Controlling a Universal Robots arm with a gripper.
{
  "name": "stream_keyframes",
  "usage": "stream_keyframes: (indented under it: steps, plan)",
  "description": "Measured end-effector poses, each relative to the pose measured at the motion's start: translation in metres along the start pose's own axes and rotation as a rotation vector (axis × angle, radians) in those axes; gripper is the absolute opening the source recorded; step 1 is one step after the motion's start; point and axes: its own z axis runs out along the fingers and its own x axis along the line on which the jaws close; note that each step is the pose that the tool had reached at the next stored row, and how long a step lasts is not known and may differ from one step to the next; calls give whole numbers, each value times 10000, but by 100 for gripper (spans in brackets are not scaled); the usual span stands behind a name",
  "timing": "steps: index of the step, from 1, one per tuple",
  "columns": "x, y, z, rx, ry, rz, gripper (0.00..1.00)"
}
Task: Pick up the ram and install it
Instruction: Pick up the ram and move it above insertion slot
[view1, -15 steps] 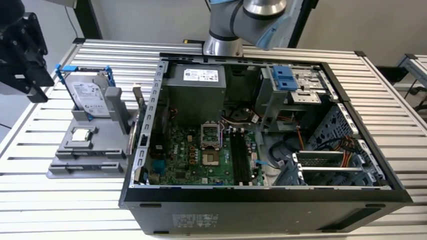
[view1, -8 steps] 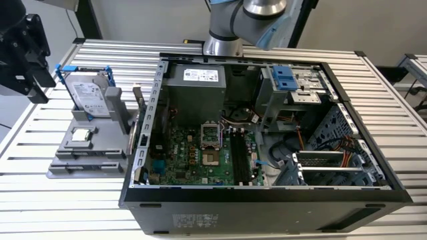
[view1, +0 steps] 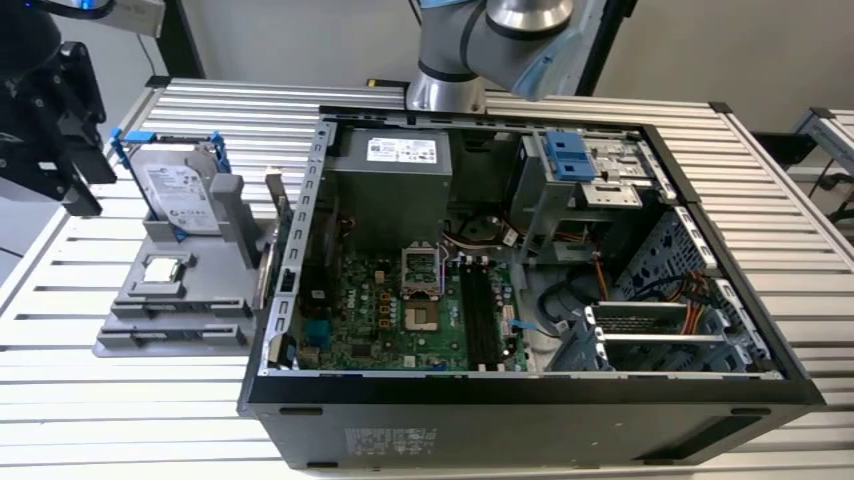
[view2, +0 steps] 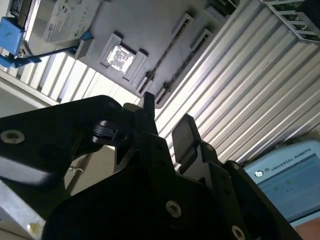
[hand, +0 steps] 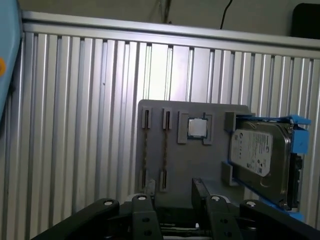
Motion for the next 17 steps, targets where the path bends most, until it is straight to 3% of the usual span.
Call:
stream_keyframes:
  steps: [10, 17]
  plan:
    - [11, -4, 164, -11, 216, 7, 100]
    - [14, -5, 222, -15, 286, 9, 100]
